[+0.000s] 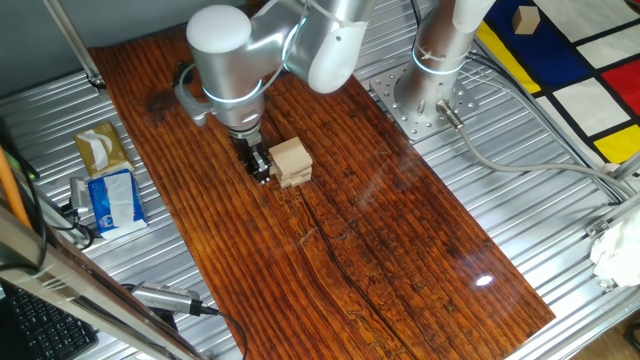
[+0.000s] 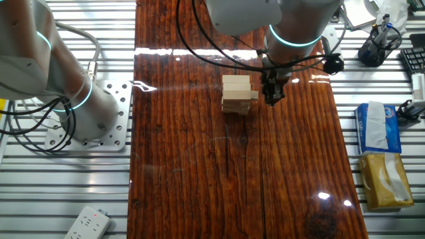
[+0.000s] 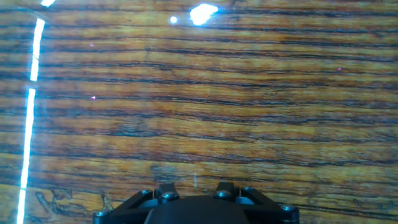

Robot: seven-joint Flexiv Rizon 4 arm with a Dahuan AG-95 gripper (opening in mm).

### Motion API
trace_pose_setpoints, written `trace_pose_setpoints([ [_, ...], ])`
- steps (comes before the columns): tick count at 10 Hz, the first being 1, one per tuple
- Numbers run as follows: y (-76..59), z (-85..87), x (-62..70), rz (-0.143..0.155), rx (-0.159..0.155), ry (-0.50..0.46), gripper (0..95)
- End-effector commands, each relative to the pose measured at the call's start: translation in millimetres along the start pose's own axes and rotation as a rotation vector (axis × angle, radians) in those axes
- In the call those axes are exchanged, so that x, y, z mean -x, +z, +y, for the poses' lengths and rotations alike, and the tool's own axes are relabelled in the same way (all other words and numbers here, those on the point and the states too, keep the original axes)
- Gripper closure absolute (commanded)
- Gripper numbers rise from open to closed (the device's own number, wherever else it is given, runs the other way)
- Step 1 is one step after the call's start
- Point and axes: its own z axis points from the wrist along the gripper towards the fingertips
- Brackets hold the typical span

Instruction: Play Jenga

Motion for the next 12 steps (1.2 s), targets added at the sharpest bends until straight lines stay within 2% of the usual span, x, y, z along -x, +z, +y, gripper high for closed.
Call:
trace_pose_setpoints([
  [1, 1.2, -0.3, -1.1, -0.001, 0.000, 0.009, 76.0],
  [9, 2.0, -1.4, -1.5, -0.015, -0.002, 0.009, 76.0],
  [10, 2.0, -1.4, -1.5, -0.018, -0.001, 0.006, 57.0],
  [12, 1.8, -1.7, -1.1, -0.023, 0.000, 0.007, 57.0],
])
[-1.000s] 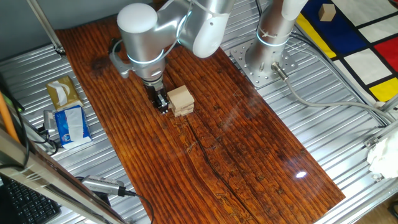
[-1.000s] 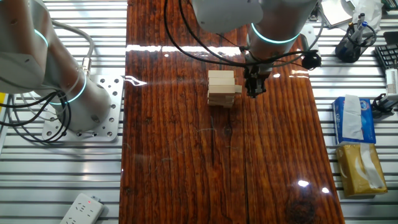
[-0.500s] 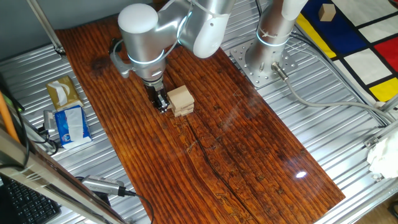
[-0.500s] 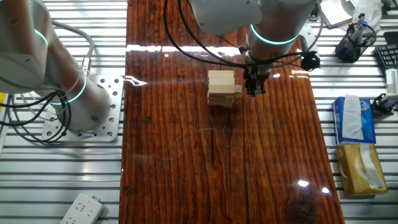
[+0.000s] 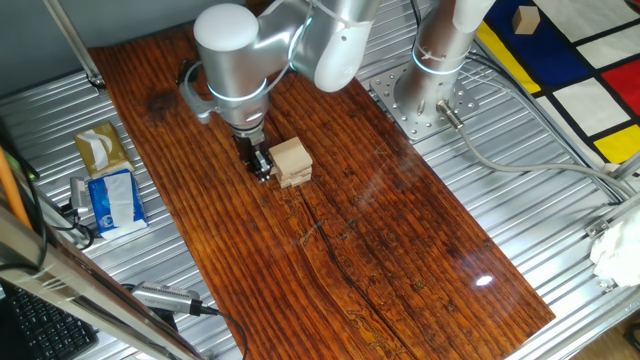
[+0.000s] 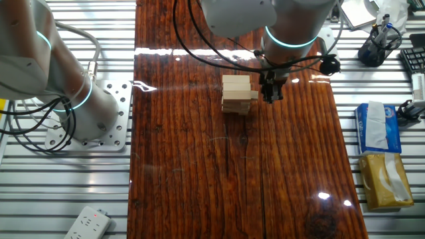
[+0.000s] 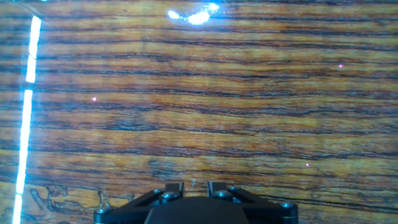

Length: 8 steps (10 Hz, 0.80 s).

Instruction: Play Jenga

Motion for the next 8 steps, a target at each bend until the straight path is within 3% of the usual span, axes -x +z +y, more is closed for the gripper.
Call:
trace_pose_setpoints([
  [1, 0.0, -0.8, 0.6, -0.001, 0.000, 0.008, 57.0],
  [8, -1.2, -7.6, 0.3, 0.005, 0.004, 0.038, 57.0],
])
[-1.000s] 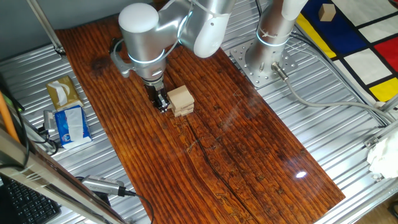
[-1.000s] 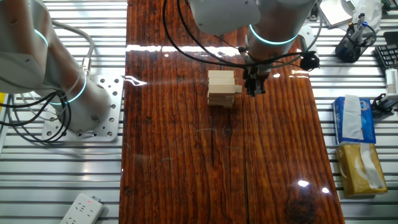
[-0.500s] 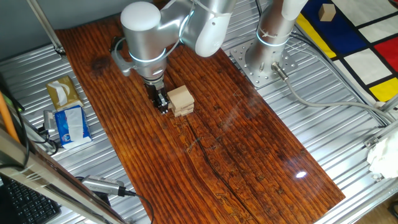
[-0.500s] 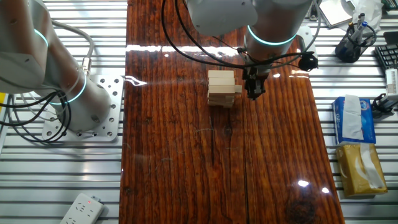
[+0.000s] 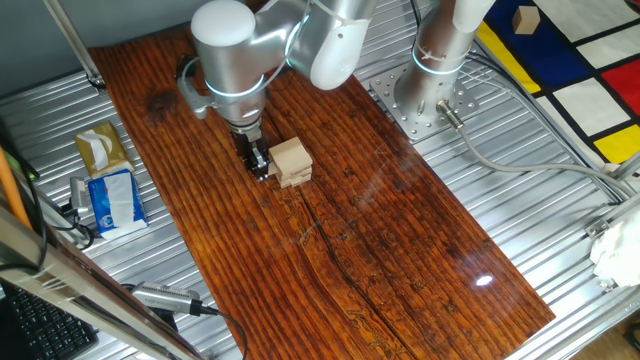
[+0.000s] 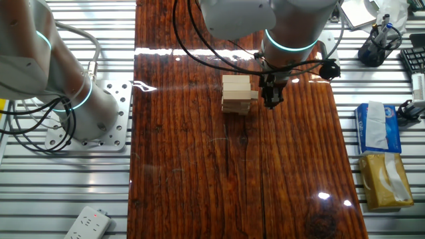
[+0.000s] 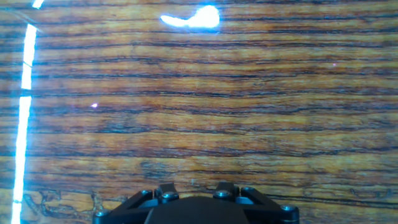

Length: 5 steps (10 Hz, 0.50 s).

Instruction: Play Jenga

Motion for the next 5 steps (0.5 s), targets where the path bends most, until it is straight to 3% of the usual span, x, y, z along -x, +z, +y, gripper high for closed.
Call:
trace_pose_setpoints([
  [1, 0.8, 1.2, 0.3, 0.000, 0.005, 0.005, 57.0],
  [5, 3.9, 2.9, -2.4, 0.001, 0.004, 0.015, 57.0],
])
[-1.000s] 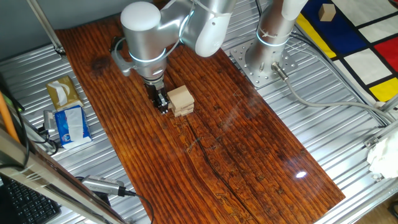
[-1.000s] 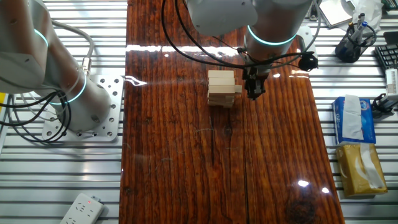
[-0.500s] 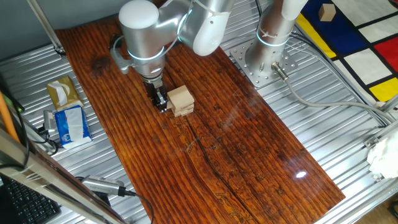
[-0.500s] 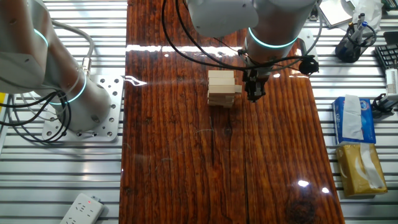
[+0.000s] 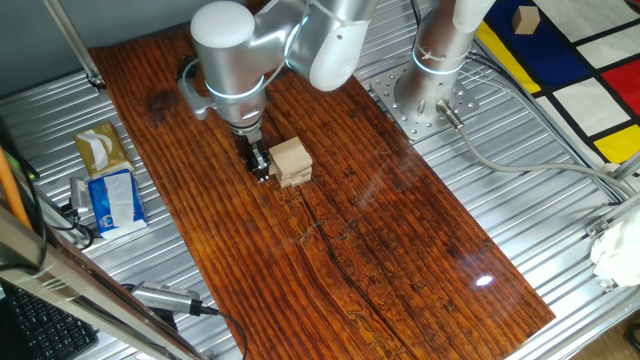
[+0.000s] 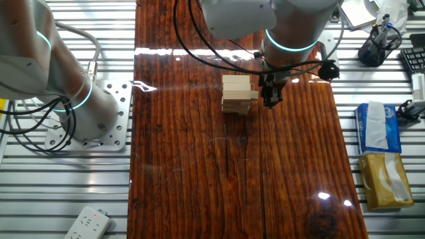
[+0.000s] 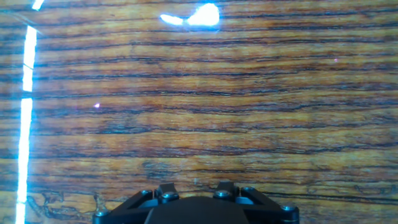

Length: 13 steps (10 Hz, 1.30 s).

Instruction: Play Jenga

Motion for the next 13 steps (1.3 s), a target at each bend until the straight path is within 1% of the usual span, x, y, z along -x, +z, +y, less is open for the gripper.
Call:
trace_pose_setpoints([
  [1, 2.1, 0.3, -1.4, -0.003, 0.000, 0.003, 57.0],
  [6, 3.5, 0.5, -6.6, -0.002, -0.001, 0.003, 57.0],
  [8, 3.7, 0.5, -6.9, -0.001, -0.001, 0.002, 57.0],
  [13, 6.5, 1.0, -7.6, 0.010, 0.001, 0.002, 57.0],
])
